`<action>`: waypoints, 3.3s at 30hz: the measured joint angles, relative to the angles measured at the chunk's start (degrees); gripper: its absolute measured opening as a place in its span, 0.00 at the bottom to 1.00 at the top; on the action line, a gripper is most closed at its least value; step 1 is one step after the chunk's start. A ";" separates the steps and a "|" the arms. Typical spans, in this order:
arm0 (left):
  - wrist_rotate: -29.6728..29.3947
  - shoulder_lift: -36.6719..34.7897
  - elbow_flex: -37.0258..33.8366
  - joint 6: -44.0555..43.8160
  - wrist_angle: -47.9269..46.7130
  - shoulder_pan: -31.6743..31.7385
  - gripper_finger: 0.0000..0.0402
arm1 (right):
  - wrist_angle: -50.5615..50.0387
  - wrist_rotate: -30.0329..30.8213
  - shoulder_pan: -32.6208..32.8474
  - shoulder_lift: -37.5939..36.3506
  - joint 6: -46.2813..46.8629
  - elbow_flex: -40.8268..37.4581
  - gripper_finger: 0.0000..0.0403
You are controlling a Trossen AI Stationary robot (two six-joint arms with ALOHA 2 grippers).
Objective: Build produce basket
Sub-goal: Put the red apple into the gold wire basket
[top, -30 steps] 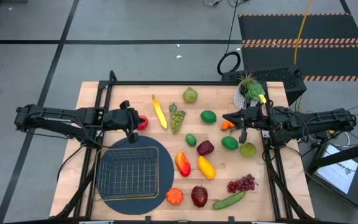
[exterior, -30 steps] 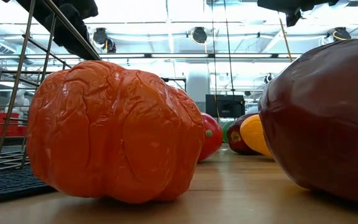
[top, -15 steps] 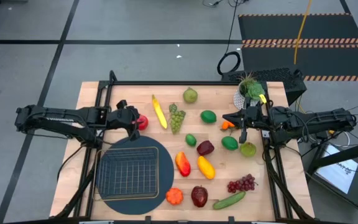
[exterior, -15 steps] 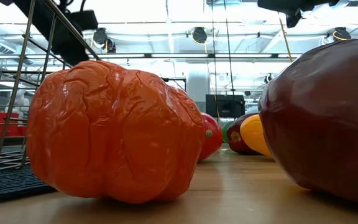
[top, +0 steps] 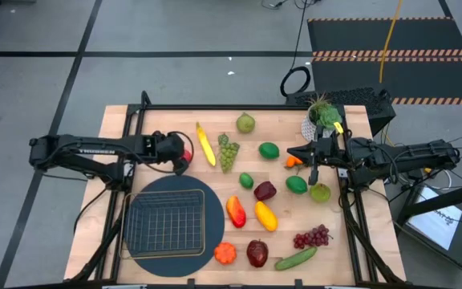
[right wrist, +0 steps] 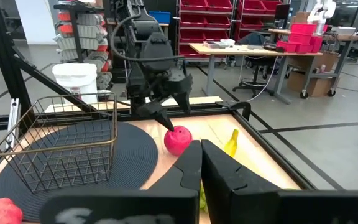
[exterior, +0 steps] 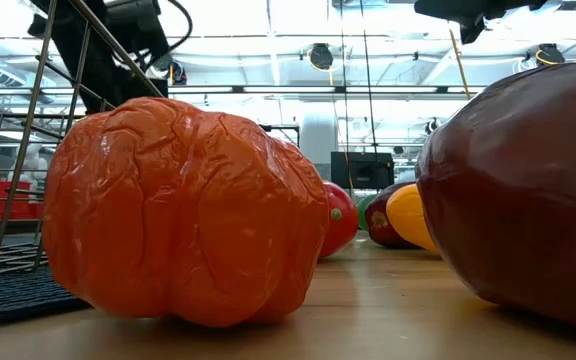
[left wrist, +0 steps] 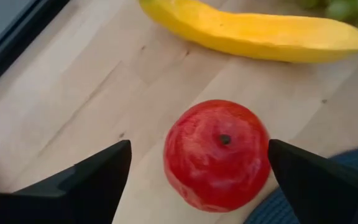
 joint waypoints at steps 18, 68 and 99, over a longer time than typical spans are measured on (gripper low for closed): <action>2.80 8.84 0.04 1.64 1.44 1.24 0.99 | 0.00 0.02 0.00 0.04 1.00 0.02 0.00; 24.80 1.65 45.32 -19.77 -50.13 -23.58 0.83 | -0.41 -0.15 0.00 0.02 -0.50 0.02 0.00; 28.61 2.99 19.07 -41.40 -40.57 -46.90 0.84 | -0.43 -0.17 0.00 0.31 1.44 0.02 0.00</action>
